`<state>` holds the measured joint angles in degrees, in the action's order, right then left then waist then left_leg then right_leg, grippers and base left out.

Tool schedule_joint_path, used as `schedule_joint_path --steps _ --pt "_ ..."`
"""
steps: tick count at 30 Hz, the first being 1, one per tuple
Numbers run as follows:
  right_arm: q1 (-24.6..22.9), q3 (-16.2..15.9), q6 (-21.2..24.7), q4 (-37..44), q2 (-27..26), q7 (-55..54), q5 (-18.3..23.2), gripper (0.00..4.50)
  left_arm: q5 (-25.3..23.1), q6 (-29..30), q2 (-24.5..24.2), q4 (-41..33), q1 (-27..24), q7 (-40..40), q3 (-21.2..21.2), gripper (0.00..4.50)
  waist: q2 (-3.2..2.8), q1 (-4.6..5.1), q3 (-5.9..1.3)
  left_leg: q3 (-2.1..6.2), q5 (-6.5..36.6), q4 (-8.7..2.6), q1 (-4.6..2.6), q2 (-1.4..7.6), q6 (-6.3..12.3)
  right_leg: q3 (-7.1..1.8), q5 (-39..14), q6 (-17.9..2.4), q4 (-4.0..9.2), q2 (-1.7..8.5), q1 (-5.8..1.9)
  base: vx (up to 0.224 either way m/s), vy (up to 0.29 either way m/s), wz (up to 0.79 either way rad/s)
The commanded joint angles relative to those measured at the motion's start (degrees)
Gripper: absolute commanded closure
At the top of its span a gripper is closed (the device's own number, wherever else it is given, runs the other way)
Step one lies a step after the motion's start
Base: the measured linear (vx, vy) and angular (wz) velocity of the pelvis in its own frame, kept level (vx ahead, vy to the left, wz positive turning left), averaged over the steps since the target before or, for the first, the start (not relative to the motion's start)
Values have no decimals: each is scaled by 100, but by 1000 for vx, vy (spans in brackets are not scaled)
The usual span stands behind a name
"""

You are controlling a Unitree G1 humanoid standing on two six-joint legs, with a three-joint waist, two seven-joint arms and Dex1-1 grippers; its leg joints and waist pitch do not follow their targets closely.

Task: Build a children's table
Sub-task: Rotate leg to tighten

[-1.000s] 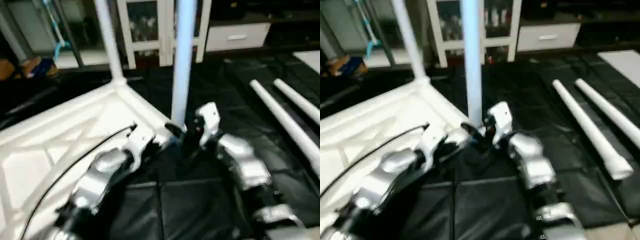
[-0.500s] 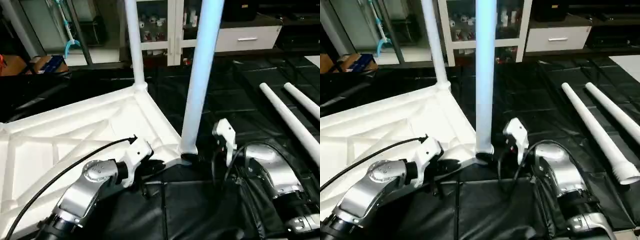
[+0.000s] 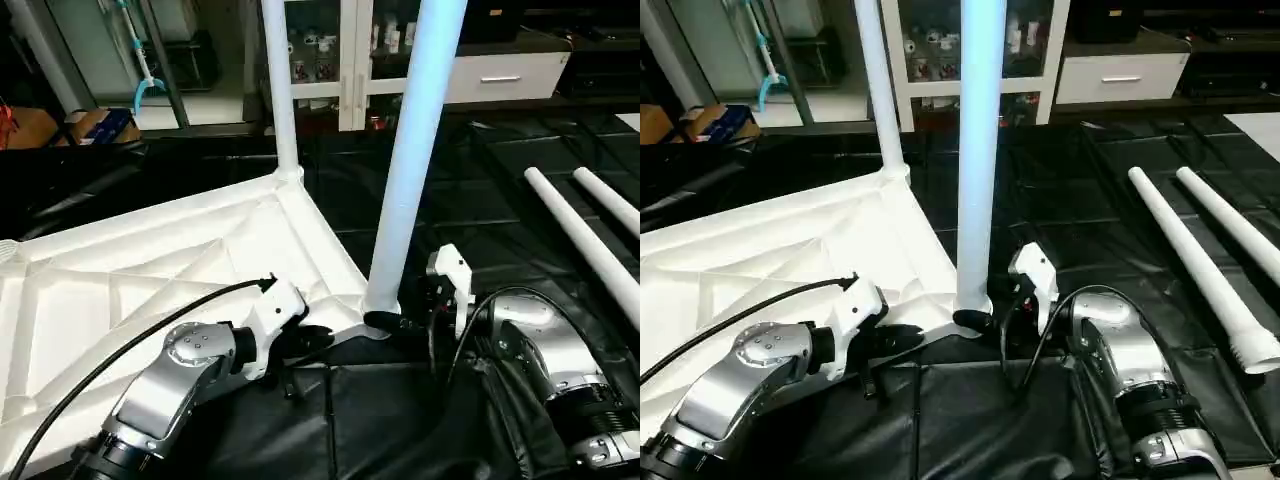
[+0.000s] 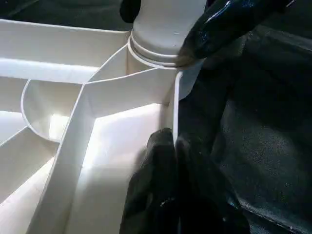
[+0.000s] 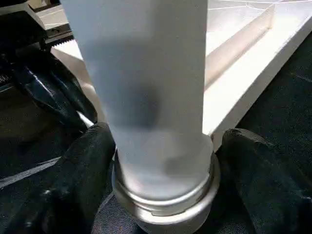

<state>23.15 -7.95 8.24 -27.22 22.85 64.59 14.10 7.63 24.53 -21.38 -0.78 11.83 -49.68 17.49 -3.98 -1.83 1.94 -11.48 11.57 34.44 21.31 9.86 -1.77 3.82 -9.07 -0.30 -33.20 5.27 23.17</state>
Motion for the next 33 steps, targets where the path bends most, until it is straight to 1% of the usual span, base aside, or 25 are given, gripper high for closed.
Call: schedule_joint_path --steps 1,5,8,9,12,13,14,15,16,17,18,19,20,21,22,23,24,25,26,27,28,29,30,32,33 --pt "59 49 15 45 18 67 90 108 117 -6 -19 -174 -1 -111 64 450 108 9 -321 150 1066 -409 -63 323 529 -212 -1433 -1328 334 286 -251 0 0 0" --pt "54 41 -16 -37 23 100 68 141 106 2 -19 -176 -14 -105 85 450 107 6 -328 151 1063 -404 -71 324 507 -215 -1419 -1322 331 287 -249 0 0 0" --pt "42 47 -31 -50 8 86 45 162 97 5 -15 -175 -18 -103 91 450 105 5 -329 149 1016 -399 -59 318 529 -213 -1367 -1330 325 288 -258 0 0 0" --pt "37 67 -45 -67 -17 35 32 180 90 3 -10 -169 -19 -96 95 450 102 6 -327 151 1003 -400 -57 319 536 -212 -1365 -1333 324 289 -259 0 0 0" --pt "24 65 -183 -186 -153 -434 -198 187 -32 -45 35 -52 14 55 111 450 94 13 -327 152 1042 -402 -61 317 512 -209 -1419 -1324 335 287 -254 0 0 0" --pt "24 65 -183 -186 -153 -434 -198 190 -32 -45 35 -52 14 55 111 450 95 24 -319 152 1098 -408 -61 318 482 -210 -1493 -1304 344 287 -246 0 0 0" --pt "10 52 -269 -285 -296 -885 -392 195 -131 -95 105 78 77 203 120 450 100 28 -315 158 1132 -413 -57 317 458 -207 -1549 -1287 347 291 -252 0 0 0" --pt "3 54 -285 -323 -369 -1077 -454 196 -170 -108 146 138 110 273 123 450 111 55 -302 163 1187 -426 -36 304 414 -206 -1686 -1231 362 290 -260 0 0 0" --pt "-9 59 -283 -345 -456 -1268 -501 196 -210 -126 194 204 145 346 128 450 104 62 -302 168 1243 -432 -40 304 382 -204 -1779 -1197 367 295 -260 0 0 0" --pt "-19 63 -276 -359 -527 -1418 -534 196 -242 -140 232 257 174 405 133 450 101 84 -292 163 1391 -436 -77 298 312 -208 -1970 -1140 404 289 -229 0 0 0" --pt "-52 76 -221 -361 -760 -1885 -623 196 -368 -199 363 431 270 616 161 450 92 110 -286 179 1521 -454 -81 303 241 -208 -2094 -1095 412 286 -228 0 0 0" --pt "-58 86 -187 -369 -901 -2178 -684 196 -469 -244 458 558 344 795 174 450 84 150 -280 178 1632 -462 -87 296 171 -206 -2166 -1057 425 276 -210 0 0 0" --pt "-42 105 -181 -407 -1030 -2532 -778 196 -565 -314 562 676 426 990 174 450 88 164 -277 181 1695 -468 -96 294 139 -207 -2222 -1037 438 281 -208 0 0 0" --pt "-42 105 -181 -407 -1030 -2532 -778 196 -565 -314 562 676 426 990 174 450 90 190 -270 194 1821 -477 -99 288 85 -199 -2385 -966 459 282 -206 0 0 0" --pt "29 88 -208 -532 -1262 -3295 -1056 196 -666 -334 856 908 639 1440 88 450 83 188 -277 202 1880 -478 -108 291 63 -196 -2448 -937 455 289 -207 0 0 0" --pt "29 88 -208 -532 -1262 -3295 -1056 196 -666 -334 856 908 639 1440 88 450 93 217 -258 205 2057 -480 -118 272 -3 -189 -2734 -834 496 292 -181 0 0 0" --pt "77 63 -203 -603 -1373 -3727 -1227 196 -701 -311 1020 1041 760 1698 21 450 91 224 -264 210 2085 -478 -114 270 -15 -185 -2797 -799 497 291 -184 0 0 0" --pt "123 121 -102 -647 -1606 -4208 -1274 196 -780 -337 1204 1260 924 1992 -13 450 90 234 -259 210 2105 -481 -118 267 -19 -185 -2858 -767 515 292 -169 0 0 0" --pt "157 166 -35 -684 -1772 -4538 -1285 196 -846 -375 1324 1426 1036 2179 -34 450 82 251 -251 211 2165 -477 -140 254 -61 -184 -2998 -699 545 283 -129 0 0 0" --pt "181 162 -31 -690 -1920 -4788 -1328 196 -928 -435 1383 1562 1123 2265 6 450 87 261 -257 223 2211 -478 -133 248 -68 -176 -3091 -637 559 297 -141 0 0 0" --pt "182 155 -32 -679 -1964 -4823 -1335 196 -936 -446 1407 1598 1142 2282 4 450 88 266 -251 227 2225 -484 -117 246 -50 -173 -3127 -603 568 300 -142 0 0 0" --pt "185 137 -34 -656 -2063 -4903 -1350 196 -954 -470 1462 1681 1185 2319 1 450 85 274 -247 227 2284 -483 -122 243 -23 -172 -3215 -543 589 298 -120 0 0 0" --pt "181 90 -156 -592 -2231 -4976 -1354 196 -955 -523 1530 1792 1242 2293 0 450 68 274 -250 231 2319 -478 -132 238 -26 -167 -3260 -498 595 297 -109 0 0 0" --pt "175 89 -244 -569 -2276 -4910 -1295 196 -963 -546 1543 1827 1246 2290 -6 450 68 301 -251 250 2343 -498 -93 243 -22 -160 -3206 -484 586 302 -138 0 0 0" --pt "169 97 -285 -557 -2284 -4860 -1256 211 -963 -547 1533 1825 1235 2268 -1 450 68 312 -256 246 2397 -495 -109 249 -7 -164 -3168 -491 590 299 -121 0 0 0"
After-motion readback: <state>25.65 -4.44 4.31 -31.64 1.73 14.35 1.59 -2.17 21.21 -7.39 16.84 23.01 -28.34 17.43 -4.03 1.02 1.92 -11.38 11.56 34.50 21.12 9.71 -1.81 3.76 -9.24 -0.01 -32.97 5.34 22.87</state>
